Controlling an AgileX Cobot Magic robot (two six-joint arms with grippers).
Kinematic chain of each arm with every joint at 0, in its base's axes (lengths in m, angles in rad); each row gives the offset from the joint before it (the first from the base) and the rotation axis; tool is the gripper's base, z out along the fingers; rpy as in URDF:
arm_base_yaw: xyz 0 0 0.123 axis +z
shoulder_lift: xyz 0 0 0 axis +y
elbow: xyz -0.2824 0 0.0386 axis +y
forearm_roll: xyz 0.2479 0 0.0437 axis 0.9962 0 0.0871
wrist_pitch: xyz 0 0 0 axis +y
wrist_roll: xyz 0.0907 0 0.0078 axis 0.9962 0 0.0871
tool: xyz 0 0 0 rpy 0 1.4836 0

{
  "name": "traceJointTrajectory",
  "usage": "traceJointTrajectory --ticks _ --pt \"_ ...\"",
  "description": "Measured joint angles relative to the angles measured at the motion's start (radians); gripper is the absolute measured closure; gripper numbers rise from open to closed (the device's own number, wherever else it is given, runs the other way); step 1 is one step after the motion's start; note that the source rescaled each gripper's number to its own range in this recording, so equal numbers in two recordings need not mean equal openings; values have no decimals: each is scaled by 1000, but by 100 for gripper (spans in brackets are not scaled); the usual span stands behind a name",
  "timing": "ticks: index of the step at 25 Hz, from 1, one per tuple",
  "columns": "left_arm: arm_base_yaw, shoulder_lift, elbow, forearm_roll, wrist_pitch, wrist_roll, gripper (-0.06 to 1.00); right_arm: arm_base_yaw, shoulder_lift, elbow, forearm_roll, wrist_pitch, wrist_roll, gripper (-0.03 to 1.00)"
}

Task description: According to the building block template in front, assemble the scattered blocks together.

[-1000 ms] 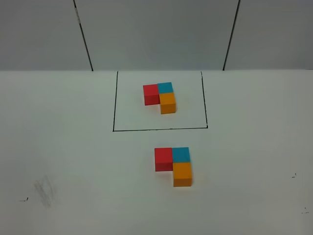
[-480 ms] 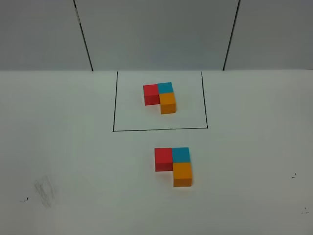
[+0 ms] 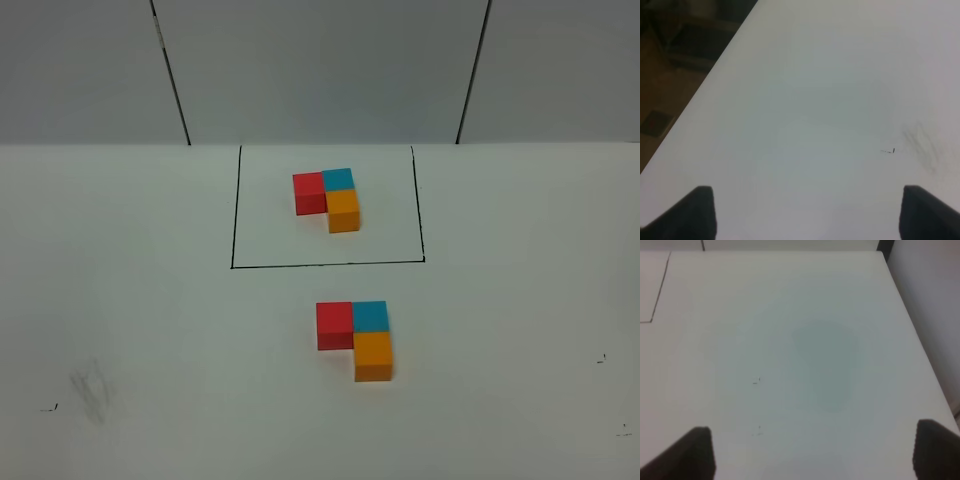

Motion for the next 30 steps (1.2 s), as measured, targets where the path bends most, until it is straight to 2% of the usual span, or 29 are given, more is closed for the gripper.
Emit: traceJointTrajectory --ticks 11,22,30 --pt "0 0 0 0 0 0 10 0 -62 105 0 0 1 15" --pt "0 0 0 0 0 0 10 0 -62 189 68 -83 -10 15" --pt "0 0 0 0 0 0 10 0 -62 189 215 -84 -192 15"
